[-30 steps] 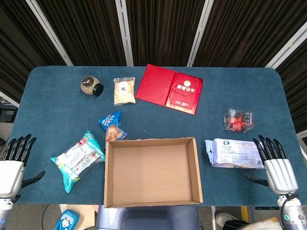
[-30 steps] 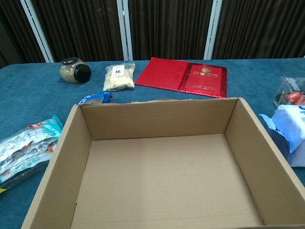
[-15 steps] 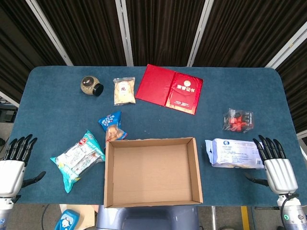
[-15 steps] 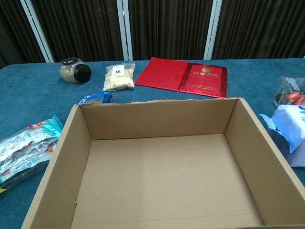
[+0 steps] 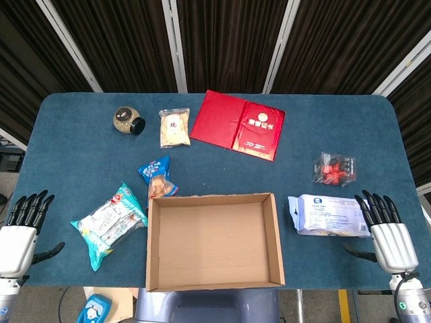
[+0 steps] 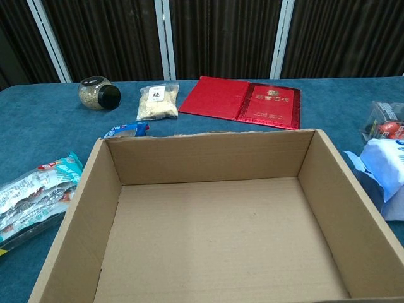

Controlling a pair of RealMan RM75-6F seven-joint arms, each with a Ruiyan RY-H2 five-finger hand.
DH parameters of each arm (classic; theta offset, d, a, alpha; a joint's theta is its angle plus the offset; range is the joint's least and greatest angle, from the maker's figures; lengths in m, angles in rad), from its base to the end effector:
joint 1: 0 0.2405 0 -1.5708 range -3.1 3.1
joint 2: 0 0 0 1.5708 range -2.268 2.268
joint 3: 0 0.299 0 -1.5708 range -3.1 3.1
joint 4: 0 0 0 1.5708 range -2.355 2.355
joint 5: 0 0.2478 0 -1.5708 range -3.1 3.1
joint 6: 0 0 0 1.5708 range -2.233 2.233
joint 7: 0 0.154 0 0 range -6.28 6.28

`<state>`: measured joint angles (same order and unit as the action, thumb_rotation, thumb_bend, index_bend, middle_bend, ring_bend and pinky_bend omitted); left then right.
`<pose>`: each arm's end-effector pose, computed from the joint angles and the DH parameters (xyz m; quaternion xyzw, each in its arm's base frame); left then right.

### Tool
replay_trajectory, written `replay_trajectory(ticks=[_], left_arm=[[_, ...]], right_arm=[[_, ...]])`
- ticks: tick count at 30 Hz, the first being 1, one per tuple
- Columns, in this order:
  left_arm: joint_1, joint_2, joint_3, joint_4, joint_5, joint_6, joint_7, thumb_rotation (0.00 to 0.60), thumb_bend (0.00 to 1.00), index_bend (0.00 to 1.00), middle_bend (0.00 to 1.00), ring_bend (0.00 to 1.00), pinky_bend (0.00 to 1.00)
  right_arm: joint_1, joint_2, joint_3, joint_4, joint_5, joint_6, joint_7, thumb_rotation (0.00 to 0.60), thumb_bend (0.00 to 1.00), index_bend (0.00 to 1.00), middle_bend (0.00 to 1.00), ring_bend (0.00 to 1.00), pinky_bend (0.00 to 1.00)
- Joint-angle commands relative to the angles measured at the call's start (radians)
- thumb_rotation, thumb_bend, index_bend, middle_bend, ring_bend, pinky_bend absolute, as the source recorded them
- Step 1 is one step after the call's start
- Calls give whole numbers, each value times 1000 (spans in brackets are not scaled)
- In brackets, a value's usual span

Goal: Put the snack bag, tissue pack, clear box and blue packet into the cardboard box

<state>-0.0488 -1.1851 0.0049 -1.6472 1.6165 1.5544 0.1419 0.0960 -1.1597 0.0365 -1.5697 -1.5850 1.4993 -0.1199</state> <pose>-0.3390 0.1693 0.1117 -0.6250 -0.3556 -0.3940 0.5725 -0.3561 -0.1980 0.1273 0.6417 -0.3272 0.3722 0.5853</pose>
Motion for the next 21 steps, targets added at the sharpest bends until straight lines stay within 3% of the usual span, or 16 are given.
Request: replay_trajectory(ticks=[1,9,16,21], left_arm=[[-11,23,15,-28,-38,-66,30,600,62,0,0,0,0],[-113,112,8,-128,-169,-305,179,600,38,0,0,0,0],[-224,86,-25,-120,-290,-481,309,600,35,0,0,0,0],[-282,41,-40,-98,-362,-549,398,600,36,0,0,0,0]], right_arm=[[-1,1,1,-1,2,1,3,600,4,0,0,0,0],[-1,3,3,-3,7,0,1,600,4,0,0,0,0],[-1,2,9,-2,10,6,2,600,5,0,0,0,0],[-2,4,12,-1,15,7,10,600,4,0,0,0,0]])
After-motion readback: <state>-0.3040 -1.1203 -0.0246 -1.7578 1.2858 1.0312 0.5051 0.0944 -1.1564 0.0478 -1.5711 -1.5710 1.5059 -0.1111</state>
